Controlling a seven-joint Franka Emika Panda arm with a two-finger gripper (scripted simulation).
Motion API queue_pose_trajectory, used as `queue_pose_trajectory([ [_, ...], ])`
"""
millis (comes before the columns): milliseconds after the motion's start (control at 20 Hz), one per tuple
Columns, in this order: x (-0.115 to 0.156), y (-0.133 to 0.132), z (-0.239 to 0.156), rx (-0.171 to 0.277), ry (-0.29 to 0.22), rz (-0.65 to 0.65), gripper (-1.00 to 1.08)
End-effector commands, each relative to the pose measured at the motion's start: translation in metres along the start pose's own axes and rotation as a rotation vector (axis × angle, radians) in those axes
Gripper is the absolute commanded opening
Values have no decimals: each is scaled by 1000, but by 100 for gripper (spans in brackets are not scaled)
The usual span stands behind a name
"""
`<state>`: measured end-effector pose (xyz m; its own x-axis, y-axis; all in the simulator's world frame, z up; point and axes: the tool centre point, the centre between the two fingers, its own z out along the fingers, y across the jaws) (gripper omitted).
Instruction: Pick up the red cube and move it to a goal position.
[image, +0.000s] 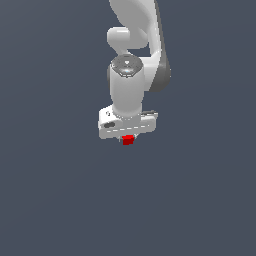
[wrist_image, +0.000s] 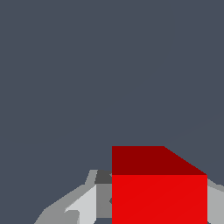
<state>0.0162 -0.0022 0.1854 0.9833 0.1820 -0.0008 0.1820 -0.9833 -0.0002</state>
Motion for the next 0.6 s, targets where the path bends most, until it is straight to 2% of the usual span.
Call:
queue_pose_trajectory([
  [0, -4, -1, -31, 0, 0, 0, -100],
  [550, -16, -4, -151, 0, 0, 0, -100],
])
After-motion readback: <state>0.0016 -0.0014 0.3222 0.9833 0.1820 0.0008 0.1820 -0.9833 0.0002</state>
